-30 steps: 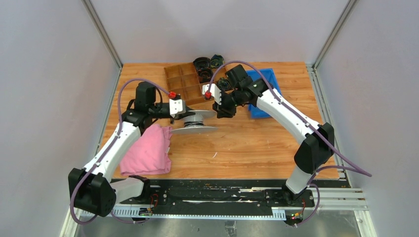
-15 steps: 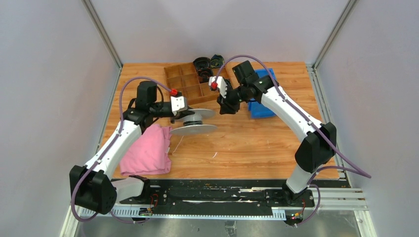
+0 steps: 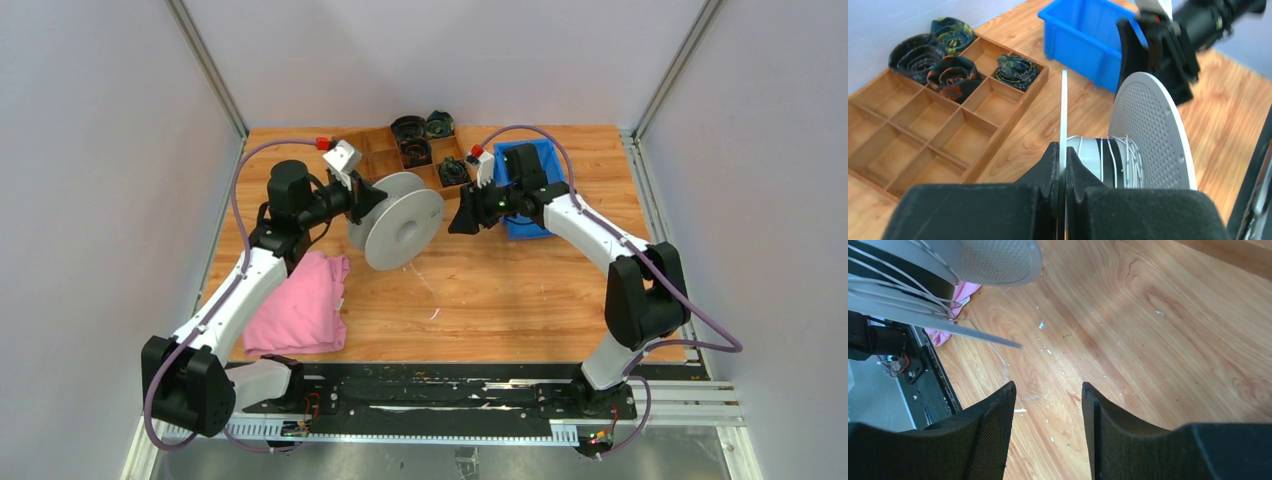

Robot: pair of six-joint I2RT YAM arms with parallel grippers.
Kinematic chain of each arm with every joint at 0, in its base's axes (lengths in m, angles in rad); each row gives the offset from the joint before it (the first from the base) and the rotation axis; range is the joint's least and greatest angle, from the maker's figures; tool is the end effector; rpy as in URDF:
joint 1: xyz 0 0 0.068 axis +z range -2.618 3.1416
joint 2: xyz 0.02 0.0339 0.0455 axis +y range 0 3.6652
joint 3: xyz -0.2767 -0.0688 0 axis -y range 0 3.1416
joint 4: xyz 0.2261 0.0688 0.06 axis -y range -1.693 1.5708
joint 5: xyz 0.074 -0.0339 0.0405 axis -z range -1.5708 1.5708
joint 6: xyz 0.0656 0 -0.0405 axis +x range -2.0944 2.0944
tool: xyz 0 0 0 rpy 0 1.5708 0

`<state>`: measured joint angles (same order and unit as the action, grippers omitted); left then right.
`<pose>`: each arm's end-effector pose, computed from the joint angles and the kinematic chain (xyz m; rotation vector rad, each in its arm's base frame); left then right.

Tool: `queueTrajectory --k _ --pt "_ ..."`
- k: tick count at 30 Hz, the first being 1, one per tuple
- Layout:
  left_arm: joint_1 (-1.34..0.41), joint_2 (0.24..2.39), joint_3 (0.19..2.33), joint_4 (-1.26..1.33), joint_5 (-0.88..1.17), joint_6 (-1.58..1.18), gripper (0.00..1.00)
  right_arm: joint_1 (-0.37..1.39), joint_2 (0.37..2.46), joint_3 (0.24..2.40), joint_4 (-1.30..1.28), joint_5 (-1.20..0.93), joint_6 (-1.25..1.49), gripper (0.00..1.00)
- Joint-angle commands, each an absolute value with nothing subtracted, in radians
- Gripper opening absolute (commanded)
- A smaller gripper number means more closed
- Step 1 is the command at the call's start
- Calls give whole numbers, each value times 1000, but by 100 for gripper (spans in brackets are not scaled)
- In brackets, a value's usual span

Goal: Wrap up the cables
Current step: Wrap the cable around the cable reel.

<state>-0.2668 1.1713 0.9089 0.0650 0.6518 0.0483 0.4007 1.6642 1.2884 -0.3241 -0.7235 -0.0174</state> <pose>0.2500 -0.1096 0.3430 0.7403 1.6236 -0.7314 0.3259 0.1852 0.2825 -0.8438 2.0925 1.0224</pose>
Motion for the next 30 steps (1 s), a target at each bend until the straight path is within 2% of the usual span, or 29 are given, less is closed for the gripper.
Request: queueTrajectory --k 1,5,12,26,28,30 --pt "-271 1177 934 224 496 -294 0 402 1634 1199 -71 -801 188 53" --pt "-272 1212 933 274 451 -442 0 398 1654 1135 16 -859 195 59" --pt "-272 1260 962 321 467 -578 0 362 1689 1070 96 -984 123 61" --pt "-261 1284 998 337 492 -742 0 287 1754 1074 -92 -1063 -129 62" --pt "-258 1287 1001 338 497 -764 0 285 1760 1079 -117 -1059 -153 57" --pt "-255 1287 1003 339 496 -778 0 279 1764 1081 -127 -1070 -154 46"
